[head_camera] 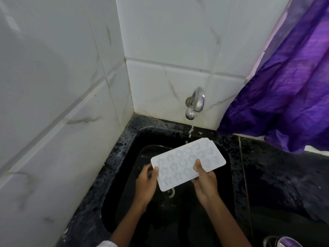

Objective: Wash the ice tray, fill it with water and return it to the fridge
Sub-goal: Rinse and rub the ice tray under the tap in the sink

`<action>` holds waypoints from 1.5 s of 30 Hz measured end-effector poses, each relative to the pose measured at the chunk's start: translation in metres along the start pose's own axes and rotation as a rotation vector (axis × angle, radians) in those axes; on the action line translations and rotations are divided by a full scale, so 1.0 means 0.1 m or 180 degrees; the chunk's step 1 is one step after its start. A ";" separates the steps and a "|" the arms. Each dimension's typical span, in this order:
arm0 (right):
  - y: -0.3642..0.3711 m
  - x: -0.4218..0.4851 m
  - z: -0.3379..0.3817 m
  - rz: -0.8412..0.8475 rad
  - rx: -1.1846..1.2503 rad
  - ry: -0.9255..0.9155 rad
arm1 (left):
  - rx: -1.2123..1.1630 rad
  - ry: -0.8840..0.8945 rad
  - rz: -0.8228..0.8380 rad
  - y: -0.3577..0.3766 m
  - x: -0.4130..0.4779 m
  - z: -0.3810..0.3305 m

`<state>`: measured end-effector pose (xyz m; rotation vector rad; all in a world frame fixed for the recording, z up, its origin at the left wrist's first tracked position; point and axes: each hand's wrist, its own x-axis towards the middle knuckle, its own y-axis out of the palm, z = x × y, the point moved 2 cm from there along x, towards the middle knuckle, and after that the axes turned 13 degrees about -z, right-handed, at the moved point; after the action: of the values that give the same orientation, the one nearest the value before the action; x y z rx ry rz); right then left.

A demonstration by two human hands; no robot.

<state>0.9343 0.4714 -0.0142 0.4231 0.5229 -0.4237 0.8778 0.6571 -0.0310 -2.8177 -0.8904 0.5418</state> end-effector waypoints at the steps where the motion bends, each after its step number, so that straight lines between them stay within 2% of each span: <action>1: 0.02 0.01 -0.01 -0.0008 0.0087 0.0059 | -0.0280 -0.0206 0.0042 0.04 -0.03 0.00; 5: 0.11 0.01 -0.04 0.0082 0.0227 0.0108 | -0.0949 -0.0415 0.0004 0.13 -0.05 -0.14; 8: 0.11 0.06 -0.02 -0.0172 0.0029 -0.0136 | -0.0805 -0.0307 -0.0199 0.12 0.03 -0.22; 10: 0.06 0.13 0.07 -0.0735 -0.0462 -0.0653 | -0.0746 -0.0309 -0.0322 0.07 0.12 -0.26; 12: 0.03 0.20 0.22 -0.1030 -0.1196 -0.1460 | -0.0717 -0.0304 -0.0385 0.00 0.20 -0.29; 15: 0.11 0.29 0.49 -0.0770 -0.1768 -0.2293 | -0.0723 -0.0223 -0.0365 -0.10 0.29 -0.34; 19: 0.31 0.42 0.73 0.0177 -0.2709 -0.2822 | -0.0712 -0.0202 -0.0313 -0.16 0.35 -0.38; 22: 0.38 0.50 0.76 0.0608 -0.3440 -0.2881 | -0.0730 -0.0224 -0.0280 -0.20 0.37 -0.37; 32: 0.46 0.57 0.78 0.0882 -0.4607 -0.2960 | -0.0726 -0.0057 -0.0209 -0.28 0.33 -0.41; 40: 0.43 0.53 0.75 0.0876 -0.4326 -0.3228 | -0.0747 -0.0067 -0.0333 -0.28 0.29 -0.39; 45: 0.43 0.51 0.77 0.0909 -0.4605 -0.3257 | -0.0759 -0.0128 -0.0327 -0.28 0.28 -0.37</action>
<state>1.0250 0.4561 0.0297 -1.0825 -0.3117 0.1152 0.8977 0.6954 0.0015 -2.9566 -1.1729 0.5107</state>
